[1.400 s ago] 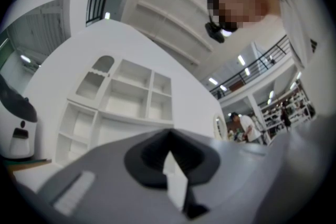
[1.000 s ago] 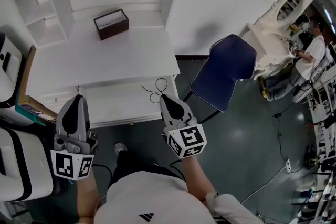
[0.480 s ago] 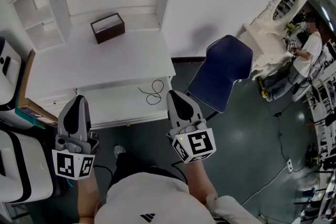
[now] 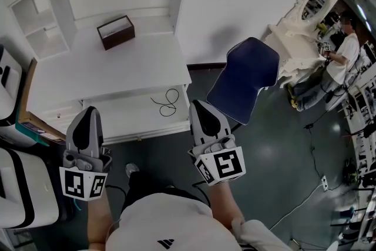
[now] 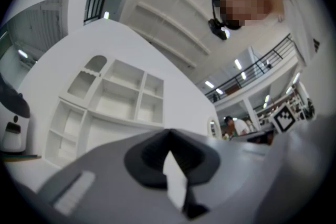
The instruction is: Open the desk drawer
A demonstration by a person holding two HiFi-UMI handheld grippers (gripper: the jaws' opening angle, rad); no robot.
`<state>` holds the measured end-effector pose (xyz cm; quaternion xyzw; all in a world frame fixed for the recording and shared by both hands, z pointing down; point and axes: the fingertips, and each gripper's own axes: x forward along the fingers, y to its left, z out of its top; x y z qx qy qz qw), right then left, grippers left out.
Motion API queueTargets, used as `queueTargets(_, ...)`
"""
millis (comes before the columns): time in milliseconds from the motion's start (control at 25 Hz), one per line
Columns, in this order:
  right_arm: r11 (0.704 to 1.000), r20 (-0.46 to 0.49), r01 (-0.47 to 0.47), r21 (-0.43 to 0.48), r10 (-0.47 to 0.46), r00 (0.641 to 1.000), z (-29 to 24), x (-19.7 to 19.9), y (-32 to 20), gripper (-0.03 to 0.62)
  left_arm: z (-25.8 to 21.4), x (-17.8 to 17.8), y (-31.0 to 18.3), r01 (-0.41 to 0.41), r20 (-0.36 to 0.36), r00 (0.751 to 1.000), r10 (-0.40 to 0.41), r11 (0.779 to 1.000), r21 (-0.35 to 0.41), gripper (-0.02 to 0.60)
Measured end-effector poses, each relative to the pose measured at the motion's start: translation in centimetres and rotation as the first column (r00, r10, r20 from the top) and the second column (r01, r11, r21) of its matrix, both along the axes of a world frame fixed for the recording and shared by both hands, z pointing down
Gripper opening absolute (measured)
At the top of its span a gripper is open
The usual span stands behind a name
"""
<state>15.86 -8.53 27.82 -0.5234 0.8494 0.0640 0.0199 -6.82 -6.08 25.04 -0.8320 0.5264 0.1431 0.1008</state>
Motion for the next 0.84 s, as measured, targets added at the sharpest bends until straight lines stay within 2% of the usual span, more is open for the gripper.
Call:
queueTargets(440, 1.000, 0.012, -0.010, 0.001, 0.010, 1.000, -0.2, 1.2, 0.3, -0.012, 0.1, 1.4, 0.0, -0.016, 0.001, 1.000, 0.016, 1.000, -0.006, 0.006)
queueTargets(840, 1.000, 0.027, -0.013, 0.004, 0.013, 1.000, -0.1, 1.2, -0.9, -0.012, 0.3, 1.2, -1.1, -0.013, 0.008, 1.000, 0.014, 1.000, -0.012, 0.006)
